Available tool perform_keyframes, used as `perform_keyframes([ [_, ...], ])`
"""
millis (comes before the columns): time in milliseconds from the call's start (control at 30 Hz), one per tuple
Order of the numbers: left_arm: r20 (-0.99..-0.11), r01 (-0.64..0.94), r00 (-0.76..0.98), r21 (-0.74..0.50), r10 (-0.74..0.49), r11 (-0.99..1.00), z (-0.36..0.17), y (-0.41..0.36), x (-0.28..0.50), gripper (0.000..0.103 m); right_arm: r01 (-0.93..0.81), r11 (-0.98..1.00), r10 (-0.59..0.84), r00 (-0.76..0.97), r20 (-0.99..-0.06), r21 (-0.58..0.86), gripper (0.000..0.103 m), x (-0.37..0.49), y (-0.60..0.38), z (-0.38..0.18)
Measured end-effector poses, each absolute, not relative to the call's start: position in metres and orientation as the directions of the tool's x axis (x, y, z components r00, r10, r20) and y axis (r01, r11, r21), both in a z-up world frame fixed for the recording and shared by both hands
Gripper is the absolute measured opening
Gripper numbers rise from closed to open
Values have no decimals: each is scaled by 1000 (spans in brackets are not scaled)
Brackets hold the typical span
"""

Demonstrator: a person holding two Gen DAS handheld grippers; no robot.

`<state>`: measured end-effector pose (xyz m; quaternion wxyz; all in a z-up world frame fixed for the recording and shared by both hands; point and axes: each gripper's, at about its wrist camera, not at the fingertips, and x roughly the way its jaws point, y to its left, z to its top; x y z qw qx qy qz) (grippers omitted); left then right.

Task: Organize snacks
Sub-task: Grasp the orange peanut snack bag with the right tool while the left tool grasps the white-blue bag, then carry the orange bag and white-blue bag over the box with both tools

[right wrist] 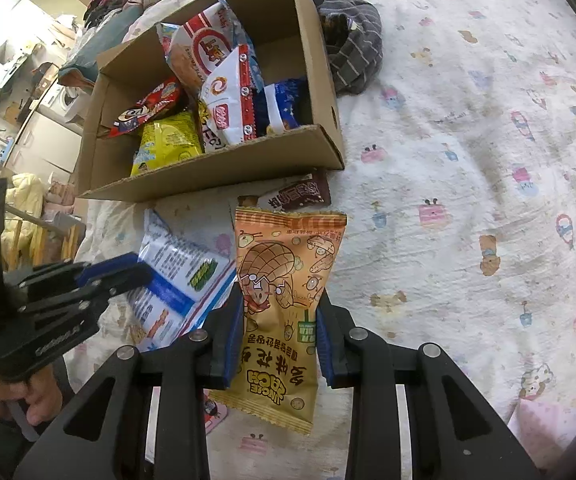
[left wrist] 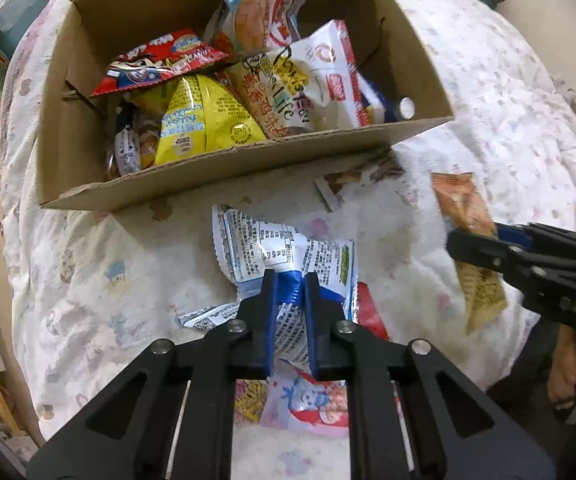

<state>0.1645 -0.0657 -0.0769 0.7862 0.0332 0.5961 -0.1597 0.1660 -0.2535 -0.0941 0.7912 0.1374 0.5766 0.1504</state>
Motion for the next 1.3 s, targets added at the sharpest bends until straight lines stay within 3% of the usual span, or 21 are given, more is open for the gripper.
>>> perform_keyframes([
  [300, -909, 236, 357, -135, -215, 962, -37, -31, 154, 9, -102, 912, 408, 301, -862, 397, 33, 168, -243, -87],
  [700, -866, 128, 452, -177, -216, 976, -21, -3, 138, 9, -139, 891, 452, 348, -821, 431, 33, 157, -239, -66],
  [1100, -772, 92, 599, -197, -212, 976, 61, 18, 162, 3, -186, 824, 551, 486, -679, 535, 33, 161, -258, -13],
  [1300, -750, 95, 628, -194, -210, 976, 77, 21, 192, 2, -182, 815, 553, 529, -643, 551, 33, 185, -263, 8],
])
